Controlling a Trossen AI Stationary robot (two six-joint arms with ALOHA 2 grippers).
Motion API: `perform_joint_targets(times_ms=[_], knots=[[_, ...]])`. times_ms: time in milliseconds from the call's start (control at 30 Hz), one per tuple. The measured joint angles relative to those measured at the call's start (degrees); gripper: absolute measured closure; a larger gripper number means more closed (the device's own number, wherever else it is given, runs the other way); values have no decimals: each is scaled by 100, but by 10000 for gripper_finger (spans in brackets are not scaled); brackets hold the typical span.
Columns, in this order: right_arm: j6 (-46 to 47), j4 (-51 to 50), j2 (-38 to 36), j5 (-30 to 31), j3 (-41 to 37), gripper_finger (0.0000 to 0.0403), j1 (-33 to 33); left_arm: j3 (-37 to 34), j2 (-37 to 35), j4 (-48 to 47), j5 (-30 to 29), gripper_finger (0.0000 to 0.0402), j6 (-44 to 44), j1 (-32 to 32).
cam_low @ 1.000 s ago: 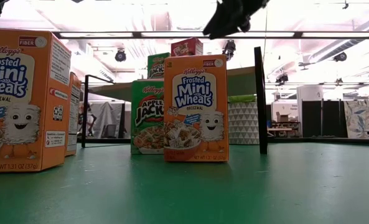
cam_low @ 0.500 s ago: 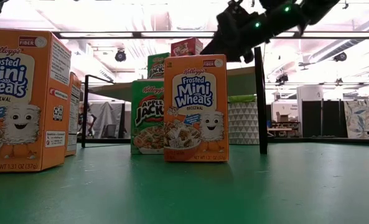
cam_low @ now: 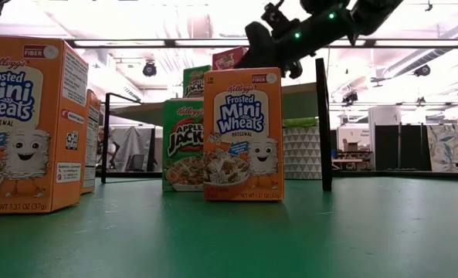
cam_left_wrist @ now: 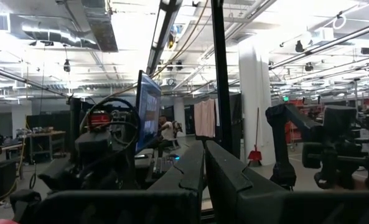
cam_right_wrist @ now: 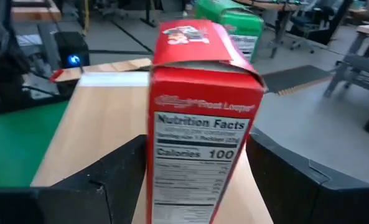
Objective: Stack cereal on shelf
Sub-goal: Put the bottom right red cereal box on the shelf
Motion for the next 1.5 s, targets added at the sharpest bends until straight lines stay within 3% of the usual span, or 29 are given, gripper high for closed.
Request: perform_joint_targets(times_ms=[533, 1033, 1500], knots=[[-173, 22, -11, -9, 145, 214, -2, 0, 0, -7, 1, 402, -22, 1], [-534, 22, -48, -9, 146, 219, -304, 0, 0, 11, 2, 402, -4, 1], [-278, -317, -266, -2214, 144, 219, -1461, 0, -9, 1, 2, 402, -2, 2]])
